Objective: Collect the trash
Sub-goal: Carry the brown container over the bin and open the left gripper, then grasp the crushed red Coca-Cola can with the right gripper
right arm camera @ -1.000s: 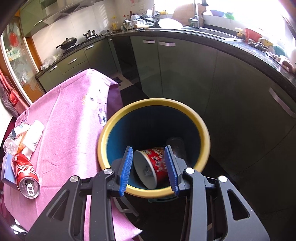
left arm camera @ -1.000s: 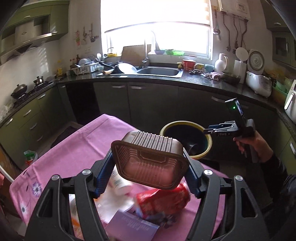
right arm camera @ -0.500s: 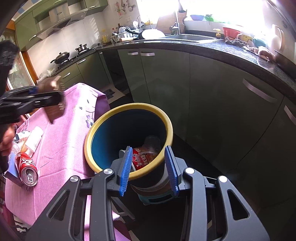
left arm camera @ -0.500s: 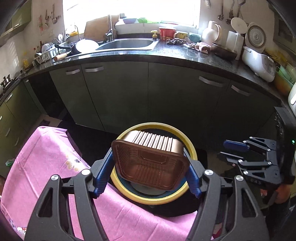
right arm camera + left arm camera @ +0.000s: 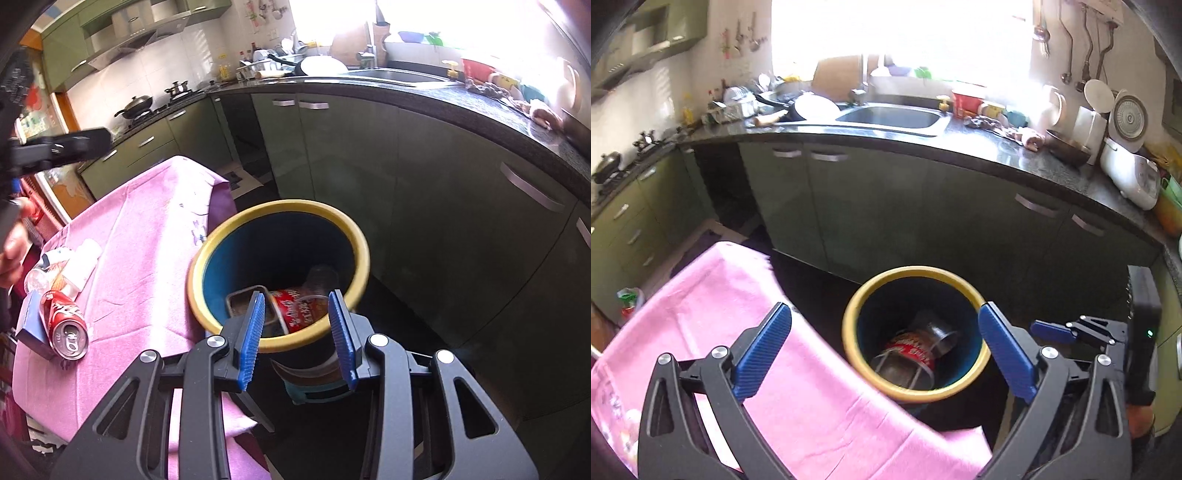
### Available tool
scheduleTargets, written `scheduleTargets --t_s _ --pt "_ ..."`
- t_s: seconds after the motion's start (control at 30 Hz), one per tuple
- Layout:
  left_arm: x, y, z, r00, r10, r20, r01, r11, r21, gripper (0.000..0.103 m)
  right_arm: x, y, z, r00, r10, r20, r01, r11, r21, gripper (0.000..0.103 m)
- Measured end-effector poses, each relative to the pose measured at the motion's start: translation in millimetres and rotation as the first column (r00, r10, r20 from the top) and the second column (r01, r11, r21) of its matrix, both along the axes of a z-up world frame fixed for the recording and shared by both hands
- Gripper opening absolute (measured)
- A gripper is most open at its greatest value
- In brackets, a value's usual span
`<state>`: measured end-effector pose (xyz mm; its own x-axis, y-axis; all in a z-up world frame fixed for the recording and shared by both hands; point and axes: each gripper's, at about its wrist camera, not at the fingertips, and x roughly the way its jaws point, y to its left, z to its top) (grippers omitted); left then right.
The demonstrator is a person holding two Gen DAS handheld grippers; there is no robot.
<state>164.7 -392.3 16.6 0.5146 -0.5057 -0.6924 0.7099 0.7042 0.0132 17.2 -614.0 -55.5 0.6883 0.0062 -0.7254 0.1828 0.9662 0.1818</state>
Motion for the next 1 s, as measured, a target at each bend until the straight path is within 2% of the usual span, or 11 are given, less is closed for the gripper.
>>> scheduleTargets --t_s 0.13,0.2,0.27,0.4,0.57,0.67,0.7,0.77,0.83,0.93,1.0 --pt "-33 77 23 0.987 0.095 0.126 -0.078 0.988 -0.132 0.097 16 32 5 0.997 0.076 0.003 -0.076 0.997 -0.003 0.036" --pt "-47 122 32 0.968 0.190 0.161 -0.155 0.965 -0.209 0.097 27 51 7 0.993 0.122 -0.003 -0.122 0.993 -0.003 0.036" --pt "-55 166 37 0.945 0.294 0.141 -0.249 0.930 -0.271 0.097 39 73 8 0.984 0.181 -0.009 -0.180 0.984 0.010 0.037" --pt "-62 240 35 0.875 0.474 0.098 -0.436 0.860 -0.264 0.096 66 119 8 0.953 0.301 -0.039 -0.299 0.953 0.052 0.036" --pt "-74 308 17 0.779 0.614 0.127 -0.582 0.784 -0.216 0.096 104 178 14 0.900 0.429 -0.081 -0.422 0.902 0.089 0.037" --pt "-79 337 7 0.747 0.655 0.117 -0.627 0.752 -0.206 0.096 116 215 19 0.836 0.540 -0.098 -0.528 0.840 0.126 0.038" --pt "-82 347 4 0.743 0.660 0.107 -0.633 0.746 -0.205 0.096 118 227 22 0.802 0.589 -0.100 -0.575 0.807 0.135 0.041" --pt "-83 361 -2 0.746 0.661 0.080 -0.636 0.743 -0.208 0.097 113 248 25 0.733 0.672 -0.106 -0.661 0.740 0.125 0.057" --pt "-84 373 -8 0.750 0.658 0.066 -0.634 0.745 -0.207 0.096 105 268 25 0.664 0.734 -0.142 -0.735 0.676 0.055 0.067" --pt "-88 379 -14 0.754 0.653 0.070 -0.629 0.749 -0.208 0.096 91 293 19 0.569 0.789 -0.232 -0.815 0.579 -0.030 0.071" --pt "-91 379 -17 0.756 0.650 0.077 -0.626 0.753 -0.205 0.097 84 305 15 0.532 0.797 -0.285 -0.843 0.529 -0.096 0.078"
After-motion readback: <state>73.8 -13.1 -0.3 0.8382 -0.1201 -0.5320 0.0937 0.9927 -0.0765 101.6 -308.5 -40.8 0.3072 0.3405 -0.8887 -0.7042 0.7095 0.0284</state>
